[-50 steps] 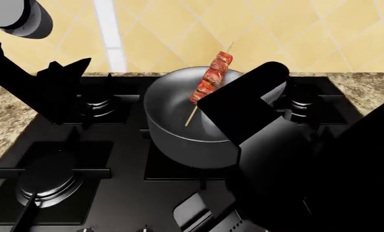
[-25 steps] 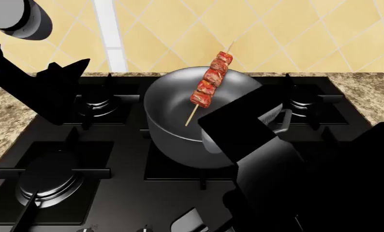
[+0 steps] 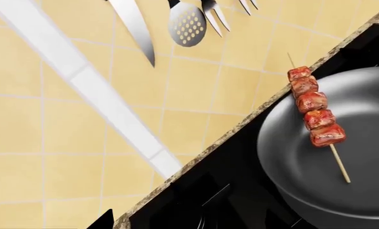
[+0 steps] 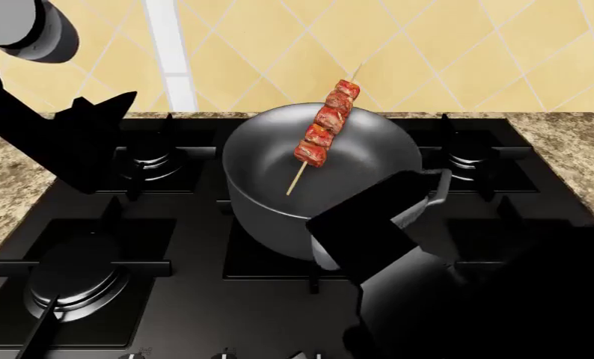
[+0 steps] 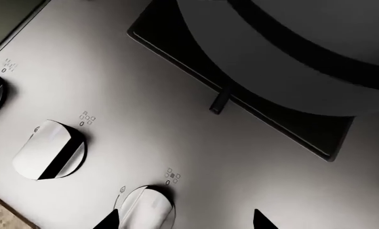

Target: Frozen meat rests on a plate on the counter. Retrieve the meat and place it in a pot on a burner. Then turn the burner on.

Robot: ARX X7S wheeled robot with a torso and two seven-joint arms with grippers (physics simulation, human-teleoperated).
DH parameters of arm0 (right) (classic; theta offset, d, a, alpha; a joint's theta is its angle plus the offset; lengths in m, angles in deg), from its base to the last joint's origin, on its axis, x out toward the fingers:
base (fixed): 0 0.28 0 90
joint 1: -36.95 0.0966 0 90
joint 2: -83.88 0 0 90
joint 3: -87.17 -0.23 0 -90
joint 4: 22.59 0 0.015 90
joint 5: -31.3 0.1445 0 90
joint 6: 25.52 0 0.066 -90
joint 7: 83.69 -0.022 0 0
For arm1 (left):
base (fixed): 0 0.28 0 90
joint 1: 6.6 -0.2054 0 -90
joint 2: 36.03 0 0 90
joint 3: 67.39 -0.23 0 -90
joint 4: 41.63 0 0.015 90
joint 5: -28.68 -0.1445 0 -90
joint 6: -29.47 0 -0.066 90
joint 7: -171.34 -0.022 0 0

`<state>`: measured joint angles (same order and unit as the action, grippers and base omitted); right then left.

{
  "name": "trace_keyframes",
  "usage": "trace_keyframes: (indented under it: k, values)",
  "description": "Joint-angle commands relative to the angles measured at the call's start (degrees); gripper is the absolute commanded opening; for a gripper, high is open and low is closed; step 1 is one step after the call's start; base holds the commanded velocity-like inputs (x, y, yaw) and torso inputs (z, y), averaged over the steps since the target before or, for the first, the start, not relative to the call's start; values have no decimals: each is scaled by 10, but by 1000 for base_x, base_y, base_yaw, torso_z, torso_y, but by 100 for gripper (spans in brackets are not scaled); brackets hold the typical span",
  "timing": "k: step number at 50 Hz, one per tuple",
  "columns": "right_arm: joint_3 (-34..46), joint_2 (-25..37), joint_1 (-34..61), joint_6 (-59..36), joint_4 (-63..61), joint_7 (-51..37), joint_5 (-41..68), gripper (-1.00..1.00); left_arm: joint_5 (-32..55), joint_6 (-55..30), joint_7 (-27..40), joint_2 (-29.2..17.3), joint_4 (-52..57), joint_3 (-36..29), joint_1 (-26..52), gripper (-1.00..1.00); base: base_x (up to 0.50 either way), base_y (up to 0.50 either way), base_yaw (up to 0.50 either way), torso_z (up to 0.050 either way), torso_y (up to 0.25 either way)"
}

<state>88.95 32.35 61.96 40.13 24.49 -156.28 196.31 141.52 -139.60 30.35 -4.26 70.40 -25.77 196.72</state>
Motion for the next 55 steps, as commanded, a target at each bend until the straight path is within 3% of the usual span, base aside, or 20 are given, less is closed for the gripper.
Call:
trace_keyframes:
  k: [1, 48, 49, 55]
  values:
    - [7, 1, -16, 13, -14, 1, -6, 100, 1, 3, 0, -3, -1, -3, 2, 100, 0, 0, 0, 0, 0]
    - [28, -27, -46, 24, -24, 0, -33, 100, 1, 9, -1, -13, 2, -13, 9, 100, 0, 0, 0, 0, 0]
    - [28, -29, -44, 21, -24, -1, -31, -100, 0, 9, -1, -13, 2, -13, 8, 100, 0, 0, 0, 0, 0]
    - [31, -32, -42, 17, -21, -5, -32, -100, -2, 10, -2, -13, 1, -14, 8, 100, 0, 0, 0, 0, 0]
